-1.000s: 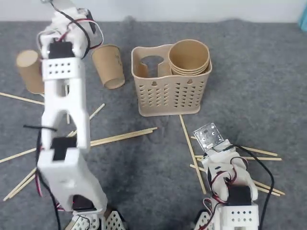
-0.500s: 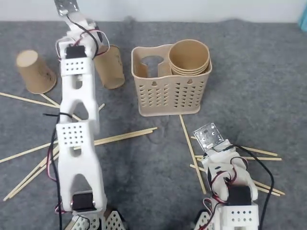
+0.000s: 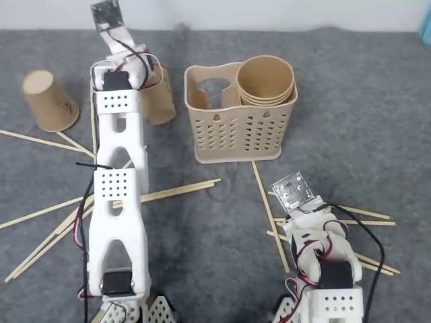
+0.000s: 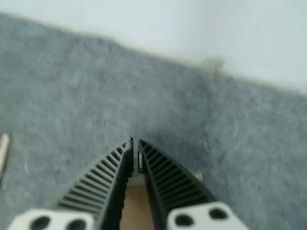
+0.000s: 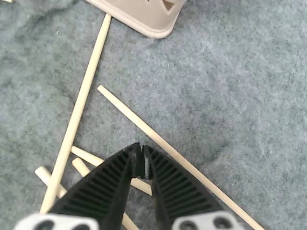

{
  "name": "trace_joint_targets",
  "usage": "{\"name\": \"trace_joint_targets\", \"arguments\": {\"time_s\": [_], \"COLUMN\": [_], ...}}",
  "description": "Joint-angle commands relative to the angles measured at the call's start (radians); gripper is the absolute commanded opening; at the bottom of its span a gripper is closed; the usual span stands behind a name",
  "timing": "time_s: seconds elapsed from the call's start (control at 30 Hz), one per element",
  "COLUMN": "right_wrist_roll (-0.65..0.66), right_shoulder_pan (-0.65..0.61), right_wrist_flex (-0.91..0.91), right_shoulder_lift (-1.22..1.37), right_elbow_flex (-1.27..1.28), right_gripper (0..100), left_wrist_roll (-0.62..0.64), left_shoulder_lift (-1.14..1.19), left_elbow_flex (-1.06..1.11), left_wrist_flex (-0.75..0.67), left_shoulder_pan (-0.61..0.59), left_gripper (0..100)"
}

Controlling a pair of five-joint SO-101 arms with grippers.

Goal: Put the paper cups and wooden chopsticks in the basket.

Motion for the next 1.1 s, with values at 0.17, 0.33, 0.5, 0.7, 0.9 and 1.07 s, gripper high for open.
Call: {"name": "trace_joint_targets", "arguments": {"time_s": [0.17,0.33,0.5,0.7,0.9,1.07], "right_wrist_roll": [0.018,0.018,0.018,0.018,0.018,0.018], "right_shoulder_pan": [-0.007,-0.007,-0.007,-0.007,-0.007,-0.007], "right_wrist_flex": [-0.018,-0.018,-0.021,-0.022,-0.024,-0.024], "right_shoulder_lift": [-0.013,-0.013,-0.013,-0.013,-0.013,-0.013], "right_elbow_flex": [0.018,0.018,0.018,0.018,0.018,0.018], "right_gripper": [0.9,0.9,0.9,0.9,0.9,0.9], "left_wrist_roll": [0.014,0.012,-0.054,-0.064,-0.068,-0.146], "left_shoulder_lift": [-0.037,-0.081,-0.124,-0.178,-0.362,-0.635], "left_elbow_flex": [-0.114,-0.176,-0.186,-0.067,0.213,0.599], "left_wrist_flex": [0.226,0.419,0.632,0.635,0.635,0.635], "left_shoulder_pan": [0.028,0.041,0.074,0.043,0.038,0.089], "left_gripper": [2,2,2,2,2,2]}}
